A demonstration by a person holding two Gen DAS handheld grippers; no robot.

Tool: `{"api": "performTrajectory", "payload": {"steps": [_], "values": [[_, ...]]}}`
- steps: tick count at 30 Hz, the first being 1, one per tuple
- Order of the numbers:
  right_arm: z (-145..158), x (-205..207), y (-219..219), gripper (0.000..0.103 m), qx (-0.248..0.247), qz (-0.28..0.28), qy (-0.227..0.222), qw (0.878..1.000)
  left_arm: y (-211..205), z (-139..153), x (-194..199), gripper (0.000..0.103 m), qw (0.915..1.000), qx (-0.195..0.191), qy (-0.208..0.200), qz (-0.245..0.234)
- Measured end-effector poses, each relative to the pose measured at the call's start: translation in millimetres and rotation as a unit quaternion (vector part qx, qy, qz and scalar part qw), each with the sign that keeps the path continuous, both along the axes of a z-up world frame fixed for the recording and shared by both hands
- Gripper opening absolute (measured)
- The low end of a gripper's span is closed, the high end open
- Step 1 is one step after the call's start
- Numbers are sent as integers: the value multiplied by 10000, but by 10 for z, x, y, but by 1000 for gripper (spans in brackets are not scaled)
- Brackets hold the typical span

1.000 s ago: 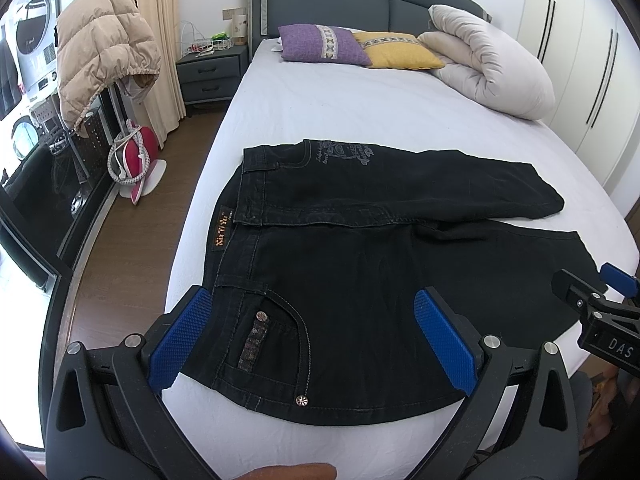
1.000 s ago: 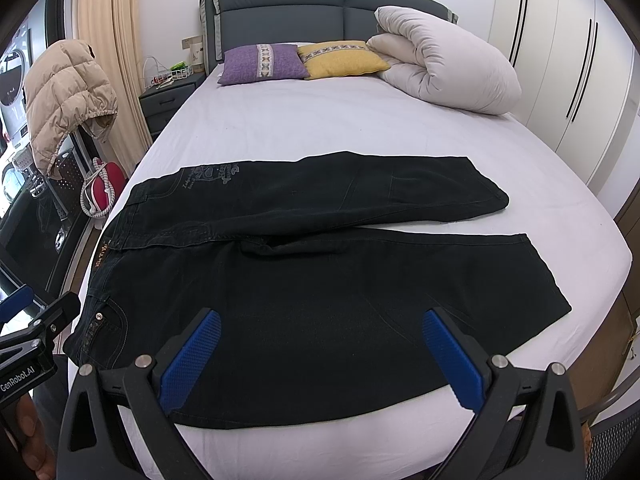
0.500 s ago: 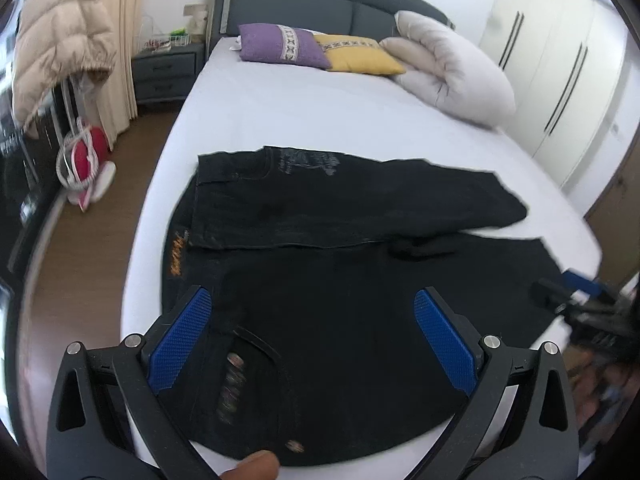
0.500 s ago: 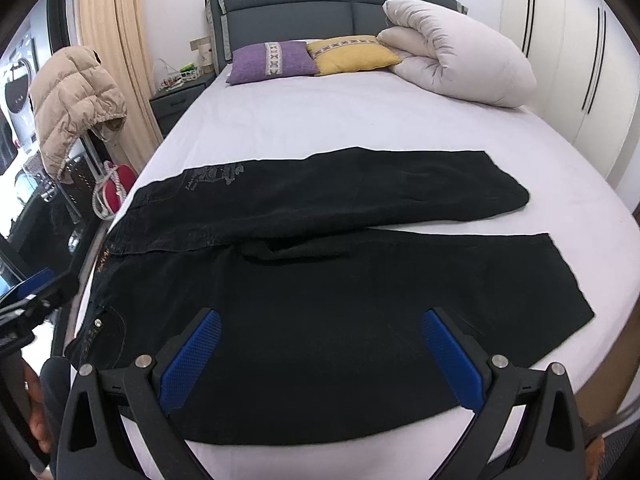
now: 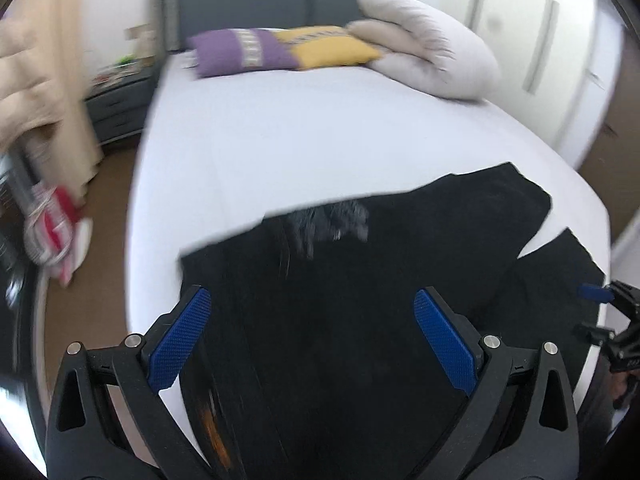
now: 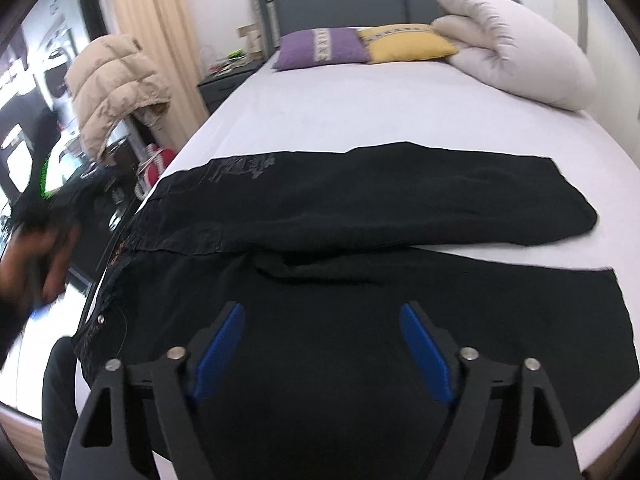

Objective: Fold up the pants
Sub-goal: 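Lower the left tool onto the jeans waistband and close it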

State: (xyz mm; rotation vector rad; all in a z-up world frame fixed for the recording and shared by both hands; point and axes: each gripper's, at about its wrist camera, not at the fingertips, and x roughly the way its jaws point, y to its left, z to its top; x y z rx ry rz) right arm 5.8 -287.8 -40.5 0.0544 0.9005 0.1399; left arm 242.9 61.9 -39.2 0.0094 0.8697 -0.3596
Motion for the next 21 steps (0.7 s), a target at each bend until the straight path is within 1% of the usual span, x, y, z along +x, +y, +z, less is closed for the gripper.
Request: {"api": "performTrajectory", "payload": {"steps": [1,2,4,5,7,9,11,13,14,15,16,17,18,19,21], "values": [[-19,25,-16,78,51,136,-5,9999,59,-36,301,103,9997,-114,106,-171],[-27,40,-30,78,103,213,-13,9997,96,-80,534,103,9993,-140,222,-279],[-59,70,-57,77,263,450,-32,9986,139,-196,994,103,9972,-93,526,-529],[-74,82,-42,76,298,527,-33,9982,144,-259,1148,103,9957,-52,655,-647],[-144,121,-64,75,340,699,44,9970,132,-405,1454,103,9919,101,904,-882],[-207,157,-75,73,396,792,127,9960,116,-522,1609,102,9887,188,1024,-1075],[-289,207,-102,72,456,875,237,9948,88,-677,1699,101,9839,240,1245,-1260],[-343,249,-118,71,480,936,307,9940,58,-806,1675,94,9789,300,1422,-1437],[-361,272,-128,71,481,953,332,9937,54,-865,1710,87,9764,355,1514,-1500],[-379,301,-128,71,475,962,354,9936,52,-929,1749,84,9735,415,1625,-1557],[-393,332,-127,71,474,976,374,9934,63,-988,1777,78,9707,482,1736,-1592],[-406,360,-124,71,468,997,387,9932,83,-1034,1805,78,9688,486,1819,-1611],[-411,380,-117,71,466,1019,395,9929,102,-1051,1818,75,9678,450,1867,-1626],[-418,410,-101,70,467,1053,406,9925,138,-1045,1842,69,9673,395,1906,-1627],[-428,453,-66,70,439,1135,413,9917,211,-1037,1878,33,9649,216,2041,-1636]]}}
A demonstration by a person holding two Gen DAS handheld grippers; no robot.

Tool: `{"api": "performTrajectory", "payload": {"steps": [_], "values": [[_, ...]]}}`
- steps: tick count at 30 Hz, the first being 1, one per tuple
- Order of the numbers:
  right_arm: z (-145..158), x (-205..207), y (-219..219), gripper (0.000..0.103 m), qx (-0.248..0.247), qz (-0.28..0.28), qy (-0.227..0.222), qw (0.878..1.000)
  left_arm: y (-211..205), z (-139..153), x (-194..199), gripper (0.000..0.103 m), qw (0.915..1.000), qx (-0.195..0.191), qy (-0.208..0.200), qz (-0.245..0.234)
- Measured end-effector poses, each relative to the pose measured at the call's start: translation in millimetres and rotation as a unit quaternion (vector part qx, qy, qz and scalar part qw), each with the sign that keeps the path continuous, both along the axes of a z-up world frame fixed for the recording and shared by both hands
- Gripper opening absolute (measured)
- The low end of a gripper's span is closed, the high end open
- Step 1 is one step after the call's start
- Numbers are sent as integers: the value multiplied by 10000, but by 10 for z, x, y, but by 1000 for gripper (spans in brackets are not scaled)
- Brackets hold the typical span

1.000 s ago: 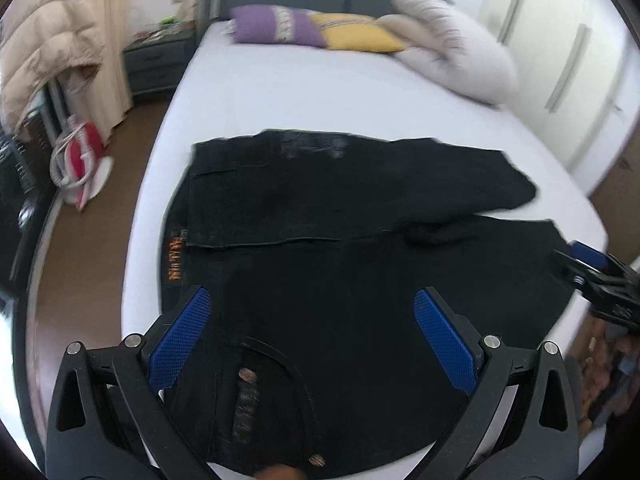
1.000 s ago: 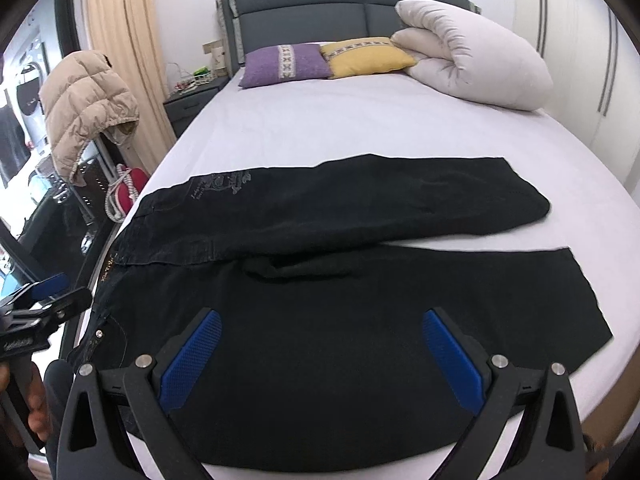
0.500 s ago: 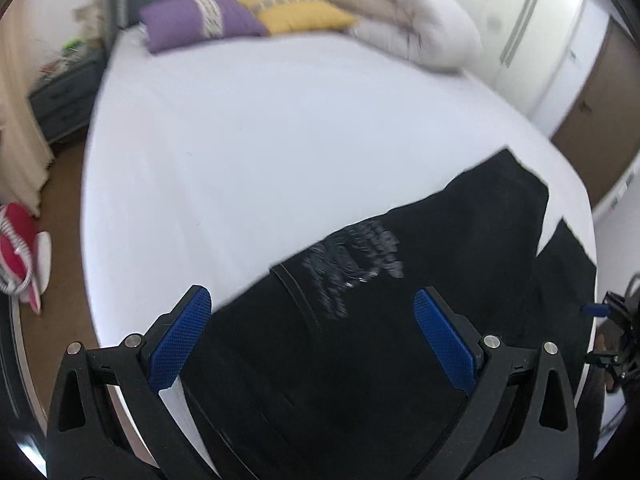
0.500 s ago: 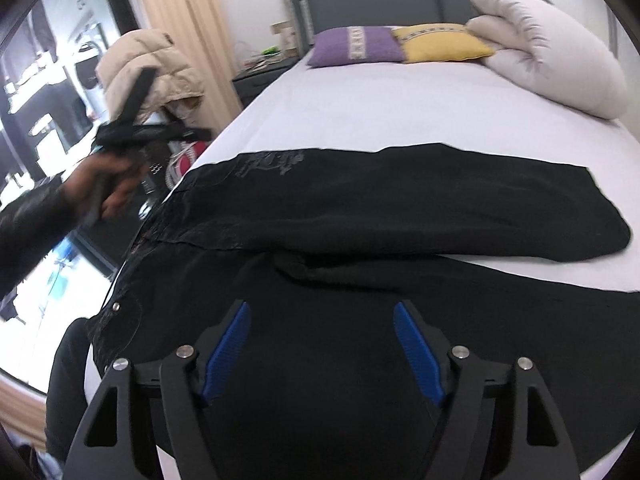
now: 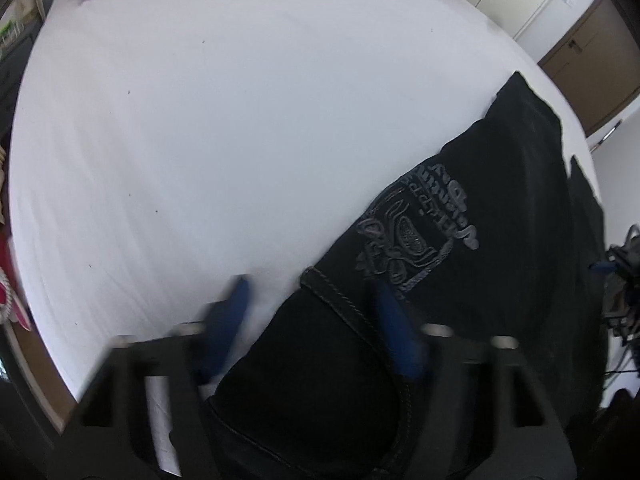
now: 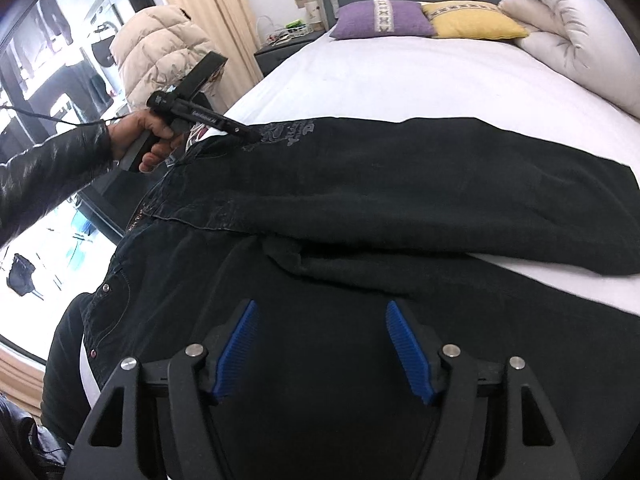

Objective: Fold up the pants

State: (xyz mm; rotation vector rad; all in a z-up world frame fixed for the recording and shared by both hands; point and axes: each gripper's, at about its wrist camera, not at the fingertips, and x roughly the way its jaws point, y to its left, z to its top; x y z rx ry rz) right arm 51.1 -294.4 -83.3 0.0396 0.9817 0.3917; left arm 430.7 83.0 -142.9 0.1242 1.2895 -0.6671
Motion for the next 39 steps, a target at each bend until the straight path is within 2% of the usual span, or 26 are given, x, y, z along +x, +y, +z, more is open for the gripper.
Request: {"api": "performTrajectory", "payload": {"steps": [2,5,6,11,15,19,23,29,30,31,32,34,39], "values": [[-8,52,49,70,-55,76,-21,10000,41,-17,-2,25,10000,-2,32,3],[30,160,117,69,-120,234,-108,9996,87,23,-99,8,9999,54,-133,18],[53,206,137,69,-157,288,-160,9993,124,70,-151,6,9997,72,-240,44],[252,566,257,69,-494,682,-440,9955,295,393,-696,6,9952,82,-964,110],[389,1042,429,69,-973,1098,-674,9869,236,606,-1139,5,9879,97,-1541,176],[455,1518,631,69,-1358,1461,-856,9762,33,644,-1428,5,9807,128,-1936,220],[367,1871,858,65,-1867,1875,-779,9612,-157,667,-1540,5,9772,104,-2110,225],[95,2262,914,62,-2357,2244,-227,9453,-151,740,-1689,5,9746,8,-2223,289],[26,2333,910,61,-2432,2274,-78,9429,-210,772,-1685,5,9745,9,-2226,293],[-30,2374,922,51,-2489,2296,37,9409,-219,775,-1677,5,9743,10,-2230,303],[-91,2406,922,29,-2559,2304,154,9387,-216,774,-1692,5,9745,6,-2223,321],[-149,2437,897,14,-2609,2194,275,9397,-235,773,-1712,5,9748,-27,-2200,355],[1,2394,745,8,-1890,1534,324,9694,-276,831,-1824,5,9738,-89,-2232,422]]}}
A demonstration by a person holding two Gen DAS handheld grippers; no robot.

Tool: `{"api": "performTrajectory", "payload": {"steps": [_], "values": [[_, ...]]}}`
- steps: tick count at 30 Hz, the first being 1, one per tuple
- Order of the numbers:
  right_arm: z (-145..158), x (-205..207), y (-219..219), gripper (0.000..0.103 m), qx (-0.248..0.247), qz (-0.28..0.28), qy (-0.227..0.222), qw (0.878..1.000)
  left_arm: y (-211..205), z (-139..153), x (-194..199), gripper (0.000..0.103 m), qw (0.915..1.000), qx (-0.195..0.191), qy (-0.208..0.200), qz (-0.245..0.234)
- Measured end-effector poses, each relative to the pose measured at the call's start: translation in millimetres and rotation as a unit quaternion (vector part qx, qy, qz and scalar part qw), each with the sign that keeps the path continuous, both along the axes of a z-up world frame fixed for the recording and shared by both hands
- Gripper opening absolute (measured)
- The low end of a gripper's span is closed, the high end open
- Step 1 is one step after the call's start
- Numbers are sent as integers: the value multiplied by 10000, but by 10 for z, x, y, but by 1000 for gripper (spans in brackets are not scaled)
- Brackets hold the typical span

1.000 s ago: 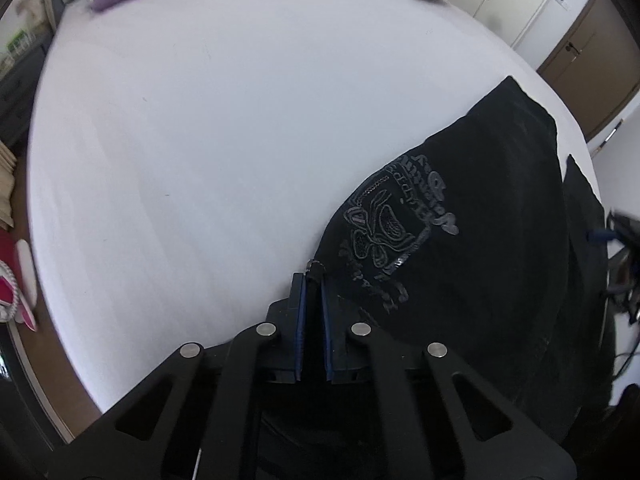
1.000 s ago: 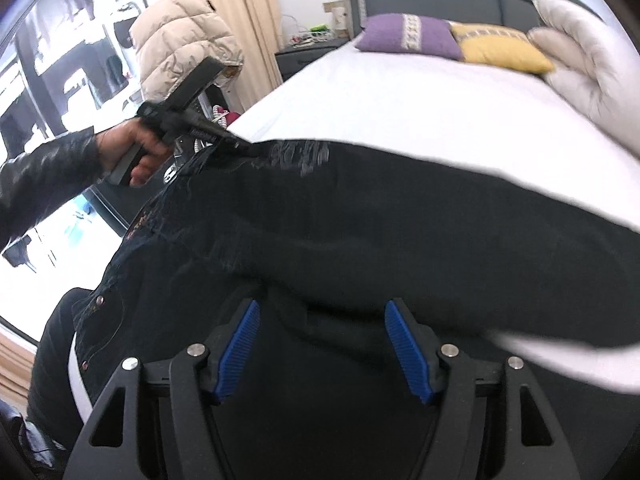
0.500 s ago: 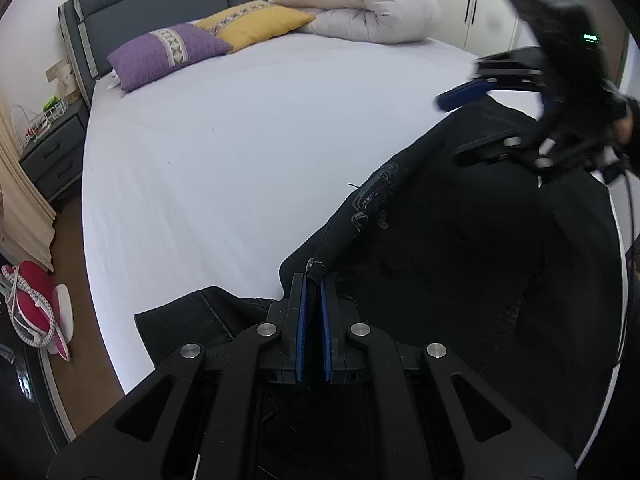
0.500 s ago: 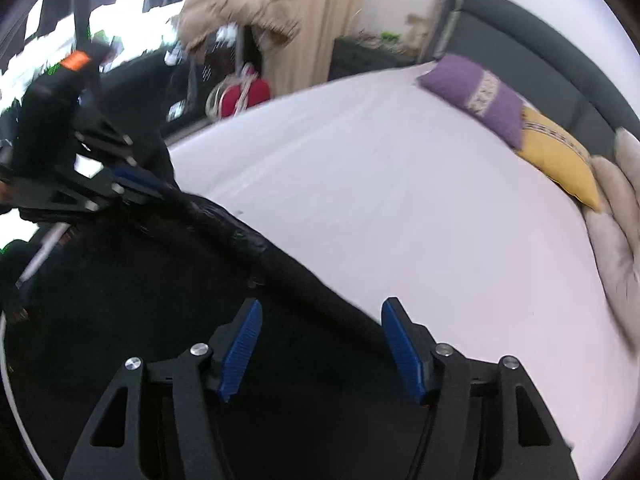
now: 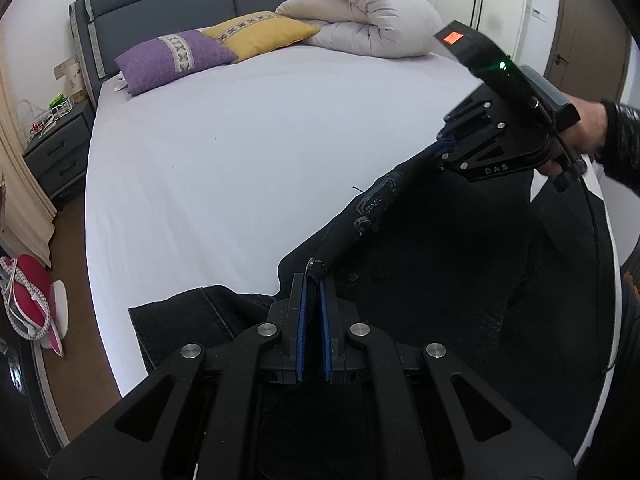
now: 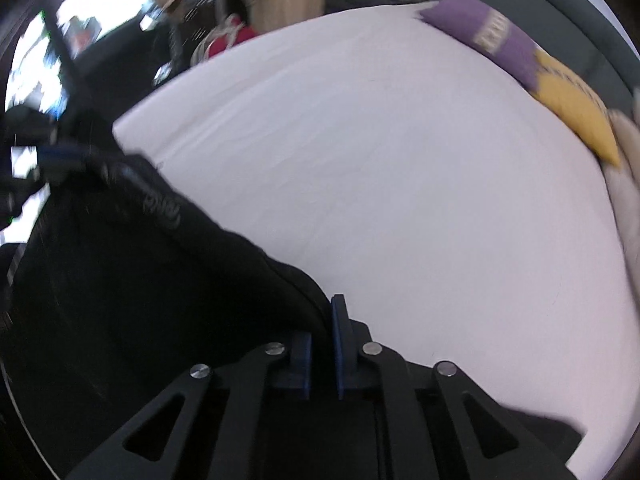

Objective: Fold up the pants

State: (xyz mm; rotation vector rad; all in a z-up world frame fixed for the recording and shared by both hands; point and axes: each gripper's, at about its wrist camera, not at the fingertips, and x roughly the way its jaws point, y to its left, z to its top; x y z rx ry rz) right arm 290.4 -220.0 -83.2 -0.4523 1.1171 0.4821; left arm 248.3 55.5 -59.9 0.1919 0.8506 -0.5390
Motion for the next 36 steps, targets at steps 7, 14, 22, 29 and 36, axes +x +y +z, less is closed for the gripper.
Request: {"api": "performTrajectory", "payload": {"steps": [7,14,22,29,36], "values": [[69,-238,19,5,1160,-1007,101,9881,-30,114,-125,5,9996,-249,61,95],[122,-733,179,5,1534,-1058,61,9825,-92,210,-557,5,9994,-293,171,-6],[93,-1941,424,5,-199,247,-557,9979,-24,160,-1454,5,9982,-296,414,-322],[-18,-2743,544,5,-1203,1017,-780,9844,-209,-10,-2156,5,9954,9,576,-762],[-190,-3458,675,5,-1693,1577,-783,9697,-131,-9,-2589,5,9927,63,715,-968]]}}
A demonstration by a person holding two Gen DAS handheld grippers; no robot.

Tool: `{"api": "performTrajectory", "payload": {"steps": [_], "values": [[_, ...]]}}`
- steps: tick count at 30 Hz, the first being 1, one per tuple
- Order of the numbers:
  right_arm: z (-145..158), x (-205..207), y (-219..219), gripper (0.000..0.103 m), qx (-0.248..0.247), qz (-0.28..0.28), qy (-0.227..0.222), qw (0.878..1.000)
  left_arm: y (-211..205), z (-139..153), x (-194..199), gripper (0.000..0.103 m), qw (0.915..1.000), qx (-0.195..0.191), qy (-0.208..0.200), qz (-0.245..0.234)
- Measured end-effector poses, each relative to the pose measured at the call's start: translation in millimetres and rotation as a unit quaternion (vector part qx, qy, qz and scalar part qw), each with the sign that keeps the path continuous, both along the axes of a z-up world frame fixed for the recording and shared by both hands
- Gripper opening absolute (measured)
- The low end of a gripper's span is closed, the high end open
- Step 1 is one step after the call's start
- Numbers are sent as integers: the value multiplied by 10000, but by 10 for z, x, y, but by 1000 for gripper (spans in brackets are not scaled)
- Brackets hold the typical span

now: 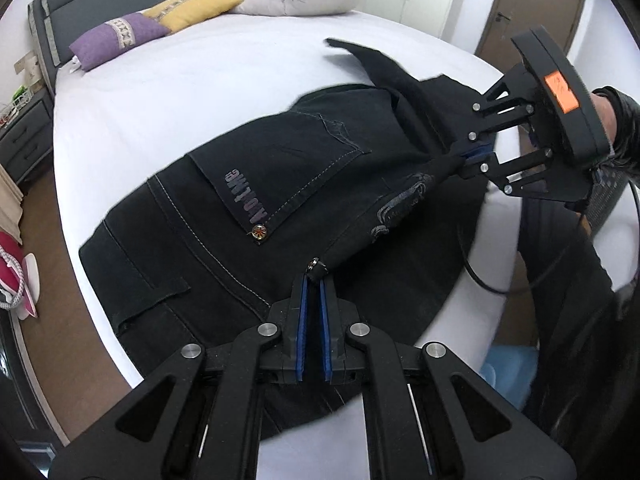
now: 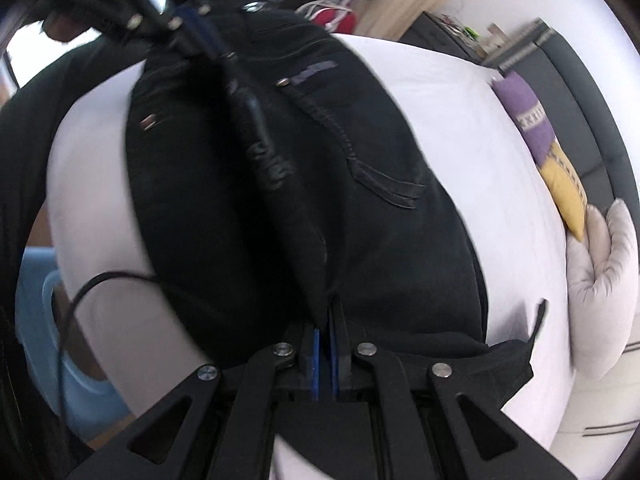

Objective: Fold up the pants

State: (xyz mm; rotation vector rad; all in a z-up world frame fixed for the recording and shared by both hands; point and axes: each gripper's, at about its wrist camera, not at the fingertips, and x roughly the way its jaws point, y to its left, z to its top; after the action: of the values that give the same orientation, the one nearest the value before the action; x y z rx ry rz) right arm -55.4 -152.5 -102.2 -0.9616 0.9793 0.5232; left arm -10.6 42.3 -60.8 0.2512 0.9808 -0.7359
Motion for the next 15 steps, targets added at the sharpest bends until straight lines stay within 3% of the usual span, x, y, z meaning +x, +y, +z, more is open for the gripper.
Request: {"api": "performTrajectory", "payload": {"steps": [5,15], "values": [[-73,-167,21,5,-84,-59,31,9999,-63,-77,-322,5,9994,265,29,-222],[-308,-405,111,5,-507,-81,-151,9986,-48,-243,-322,5,9992,352,168,30]]}}
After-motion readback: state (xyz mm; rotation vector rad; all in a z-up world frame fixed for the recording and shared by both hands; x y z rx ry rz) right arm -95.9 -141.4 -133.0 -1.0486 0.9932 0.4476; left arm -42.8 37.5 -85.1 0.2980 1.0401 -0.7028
